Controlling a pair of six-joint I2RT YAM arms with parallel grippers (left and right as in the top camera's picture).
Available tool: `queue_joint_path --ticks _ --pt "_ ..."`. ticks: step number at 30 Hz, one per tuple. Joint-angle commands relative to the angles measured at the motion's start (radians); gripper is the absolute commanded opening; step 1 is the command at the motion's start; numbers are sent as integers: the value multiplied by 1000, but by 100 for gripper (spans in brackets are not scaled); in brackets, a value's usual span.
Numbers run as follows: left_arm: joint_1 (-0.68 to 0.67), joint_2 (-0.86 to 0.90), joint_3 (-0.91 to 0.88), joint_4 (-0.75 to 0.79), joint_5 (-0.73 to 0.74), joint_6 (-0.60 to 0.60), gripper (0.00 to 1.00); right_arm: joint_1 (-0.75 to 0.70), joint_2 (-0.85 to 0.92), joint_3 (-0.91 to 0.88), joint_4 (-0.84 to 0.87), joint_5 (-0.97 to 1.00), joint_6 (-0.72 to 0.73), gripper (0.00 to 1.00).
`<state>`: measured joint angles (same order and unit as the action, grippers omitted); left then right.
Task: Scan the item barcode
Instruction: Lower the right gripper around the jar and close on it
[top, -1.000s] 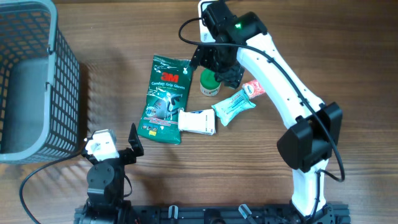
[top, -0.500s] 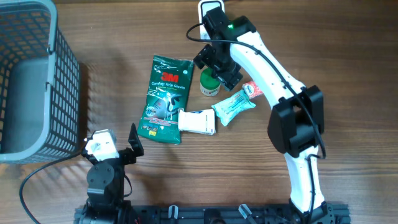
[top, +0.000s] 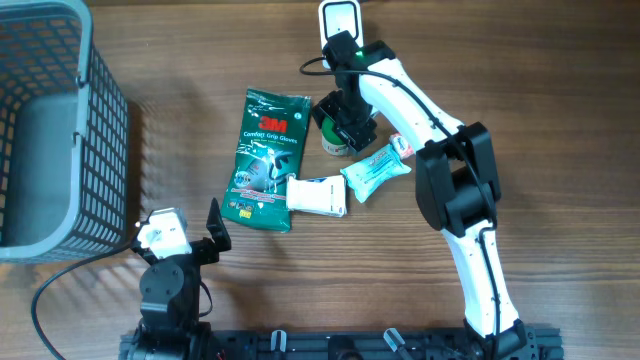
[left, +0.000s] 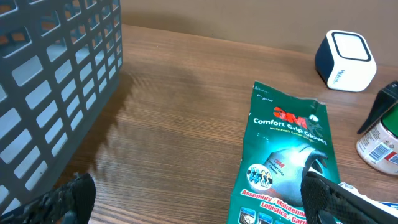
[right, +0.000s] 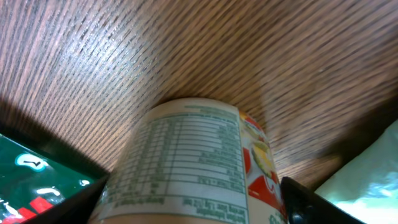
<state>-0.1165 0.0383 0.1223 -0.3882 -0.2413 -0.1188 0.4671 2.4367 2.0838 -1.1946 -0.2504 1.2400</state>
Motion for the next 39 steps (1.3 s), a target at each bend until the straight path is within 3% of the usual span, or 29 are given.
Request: queue_joint_path --ticks 1,7,15,17,28,39 --pt "-4 -1 -6 4 5 -17 100 -5 28 -5 -10 5 -2 73" --pt "-4 0 -6 4 5 -17 100 -10 18 57 -106 -43 -208 69" --pt "-4 0 -6 4 5 -17 100 -51 -115 71 -380 -377 -650 69" --pt "-4 0 -6 4 5 -17 100 -52 -134 68 -415 -461 -795 65" --pt "-4 0 -6 4 5 -17 100 -43 -158 29 -415 -482 -876 65" --pt "-4 0 -6 4 5 -17 100 -43 -328 -196 -415 -468 -876 66"
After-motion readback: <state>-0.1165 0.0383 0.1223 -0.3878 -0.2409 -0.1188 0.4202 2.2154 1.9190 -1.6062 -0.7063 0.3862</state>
